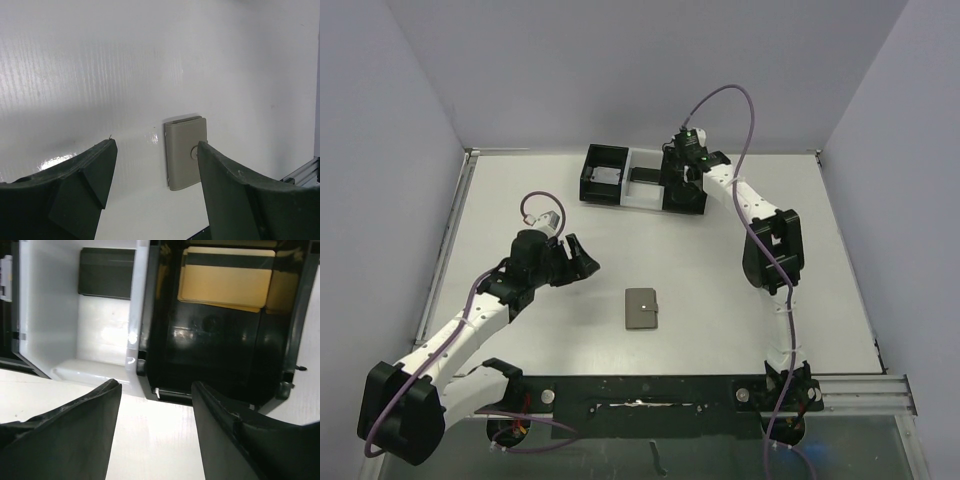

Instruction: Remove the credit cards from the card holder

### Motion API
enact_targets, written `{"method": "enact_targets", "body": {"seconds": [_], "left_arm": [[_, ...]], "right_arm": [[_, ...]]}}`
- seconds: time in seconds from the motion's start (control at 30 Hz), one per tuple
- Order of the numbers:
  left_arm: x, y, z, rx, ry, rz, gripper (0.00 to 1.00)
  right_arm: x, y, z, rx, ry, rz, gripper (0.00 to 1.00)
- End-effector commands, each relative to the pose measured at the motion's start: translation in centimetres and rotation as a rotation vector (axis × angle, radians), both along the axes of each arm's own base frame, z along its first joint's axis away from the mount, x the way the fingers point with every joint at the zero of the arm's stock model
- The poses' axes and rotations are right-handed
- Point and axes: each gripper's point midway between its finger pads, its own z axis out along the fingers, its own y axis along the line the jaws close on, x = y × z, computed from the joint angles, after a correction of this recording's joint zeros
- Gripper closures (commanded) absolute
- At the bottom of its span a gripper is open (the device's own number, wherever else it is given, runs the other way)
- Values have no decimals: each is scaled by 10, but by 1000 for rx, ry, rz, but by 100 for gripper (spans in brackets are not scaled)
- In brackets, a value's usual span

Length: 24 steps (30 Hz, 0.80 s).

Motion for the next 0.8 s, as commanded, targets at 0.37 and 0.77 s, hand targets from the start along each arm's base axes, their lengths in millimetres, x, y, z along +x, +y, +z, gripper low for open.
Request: {"method": "enact_targets", "body": {"seconds": [0.37, 0.77], "left_arm": [[8, 2, 16, 4, -57, 5, 35], [9, 3, 15, 14, -52, 7, 35]], "right_arm": [[36, 18, 13, 13, -76, 27, 42], [36, 19, -7, -23, -45, 23, 56]]}}
